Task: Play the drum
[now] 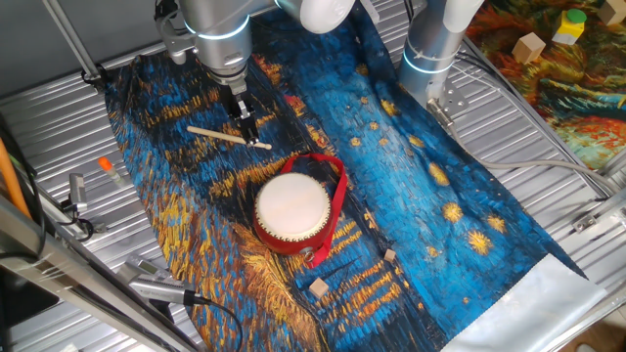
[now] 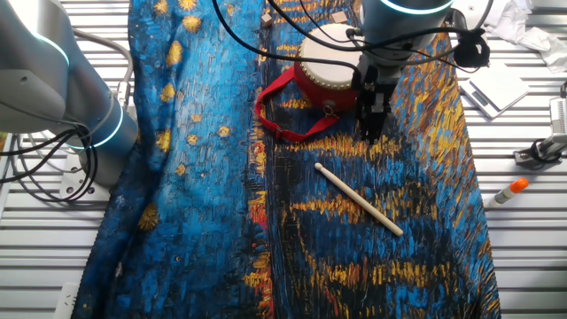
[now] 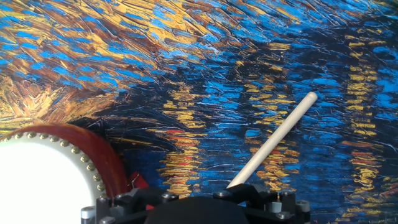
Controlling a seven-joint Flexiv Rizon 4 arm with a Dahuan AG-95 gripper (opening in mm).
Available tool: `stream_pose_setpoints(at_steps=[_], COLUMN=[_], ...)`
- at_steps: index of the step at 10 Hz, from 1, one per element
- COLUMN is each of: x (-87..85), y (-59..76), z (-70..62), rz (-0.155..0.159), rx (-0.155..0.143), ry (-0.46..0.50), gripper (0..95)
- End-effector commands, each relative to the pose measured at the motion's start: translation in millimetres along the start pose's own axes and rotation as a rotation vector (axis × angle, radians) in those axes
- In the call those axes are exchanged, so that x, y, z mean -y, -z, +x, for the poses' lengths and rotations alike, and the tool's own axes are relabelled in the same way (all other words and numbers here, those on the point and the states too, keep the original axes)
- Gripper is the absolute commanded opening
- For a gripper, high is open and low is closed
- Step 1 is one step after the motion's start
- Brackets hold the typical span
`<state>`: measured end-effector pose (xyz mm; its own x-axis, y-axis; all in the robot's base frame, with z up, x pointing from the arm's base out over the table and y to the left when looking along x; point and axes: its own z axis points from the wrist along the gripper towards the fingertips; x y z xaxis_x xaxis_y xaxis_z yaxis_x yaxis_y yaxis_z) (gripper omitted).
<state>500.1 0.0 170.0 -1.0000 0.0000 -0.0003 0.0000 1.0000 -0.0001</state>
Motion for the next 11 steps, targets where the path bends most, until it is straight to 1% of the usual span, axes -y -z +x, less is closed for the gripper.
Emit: stream_pose_setpoints(at_steps=[1,2,4,11], x=[0.0,-0.3,-0.4,-0.5], y=[0.0,-0.1,0.0,0.1], z=[0.1,0.0,-0.1,-0.1], rz=[0.0,0.079,0.086,0.088], rx=[0.0,0.044,0.043,0.043], ry=[0.0,0.004,-0.003,-0.009], gripper=[95.0,0.0,0.0,0.0])
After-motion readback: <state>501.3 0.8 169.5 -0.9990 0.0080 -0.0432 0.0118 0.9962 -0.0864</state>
